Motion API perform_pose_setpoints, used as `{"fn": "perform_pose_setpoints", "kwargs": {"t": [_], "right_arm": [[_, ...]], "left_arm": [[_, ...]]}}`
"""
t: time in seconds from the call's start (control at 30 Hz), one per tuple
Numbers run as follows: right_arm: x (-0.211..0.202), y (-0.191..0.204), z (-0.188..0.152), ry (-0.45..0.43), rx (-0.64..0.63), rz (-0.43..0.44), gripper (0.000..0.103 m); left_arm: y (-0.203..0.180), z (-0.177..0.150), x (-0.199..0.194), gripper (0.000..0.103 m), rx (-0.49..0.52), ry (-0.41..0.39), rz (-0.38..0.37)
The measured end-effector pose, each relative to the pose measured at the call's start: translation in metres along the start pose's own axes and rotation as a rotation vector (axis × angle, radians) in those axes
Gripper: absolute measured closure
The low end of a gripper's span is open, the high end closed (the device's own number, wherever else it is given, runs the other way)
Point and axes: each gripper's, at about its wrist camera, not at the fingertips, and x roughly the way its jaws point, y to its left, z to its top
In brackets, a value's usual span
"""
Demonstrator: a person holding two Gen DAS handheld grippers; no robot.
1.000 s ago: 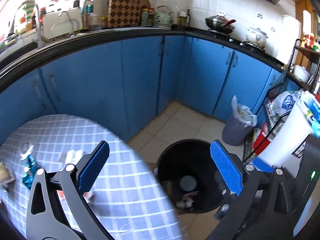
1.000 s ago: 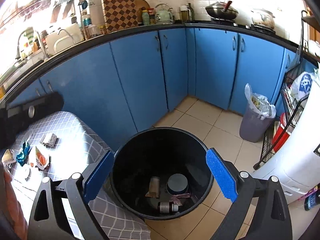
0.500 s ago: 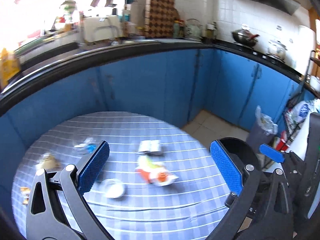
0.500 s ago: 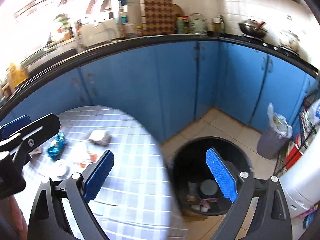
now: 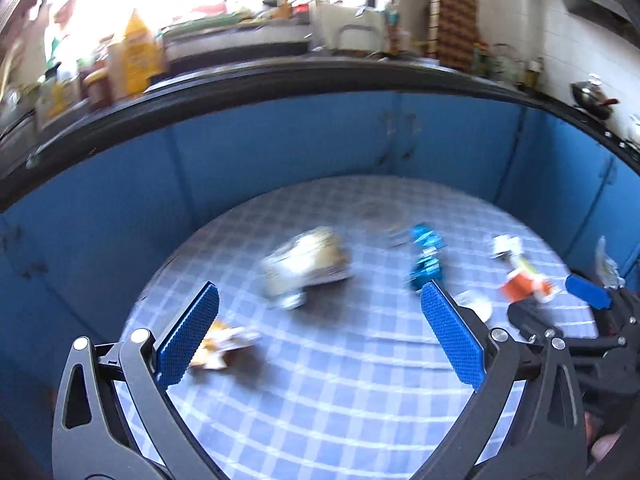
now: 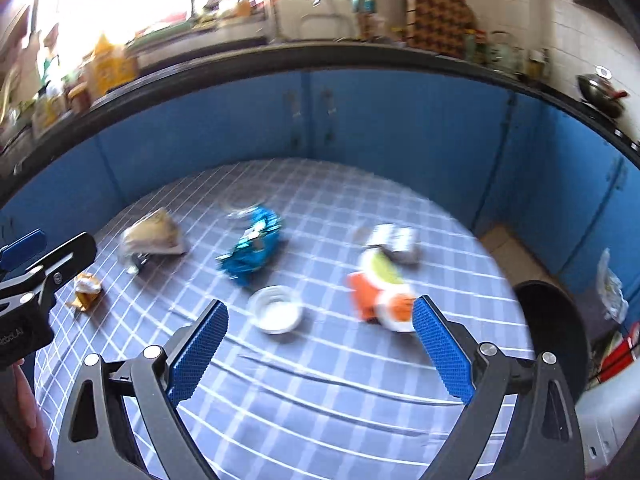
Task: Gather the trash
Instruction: 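Move both open grippers back over the table, then grasp the yellow wrapper with the left gripper while the right gripper grasps the white lid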
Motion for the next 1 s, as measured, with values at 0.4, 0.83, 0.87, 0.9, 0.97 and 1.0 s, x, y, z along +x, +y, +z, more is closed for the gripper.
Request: {"fn": "perform_pose_setpoints", "kwargs": {"t": [0.4,0.83,0.87,0.9,0.97,1.0], "right_arm": [[0.059,0.021,-0.003,0.148,-0.003,-0.046,0.014],[0.064,0.017,-0.002,0.172,-0.001,0.002,0.064],[0.061,0.017,-0.003,0.163,-0.002,0.003,0.064],[0.057,0.017,-0.004,0.157,-0.004,0.005,0.064],[0.051,0.015,-0.005,0.150,-0.006,0.012,0.064],[0.046,0.013,-0.007,0.144,-0.006,0.009,0.064]], "left_arm": [[0.072,-0.038,0.054,0.007,-0.135,0.188,0.055],[0.064,-0.041,0.070,0.062,-0.147,0.245,0.003],[0.065,-0.040,0.068,0.062,-0.161,0.247,-0.023],[0.066,-0.039,0.066,0.062,-0.171,0.238,-0.031],[0.063,-0.035,0.059,0.062,-0.167,0.209,-0.024],[0.061,-0.034,0.056,0.062,-0.166,0.201,-0.028]]}}
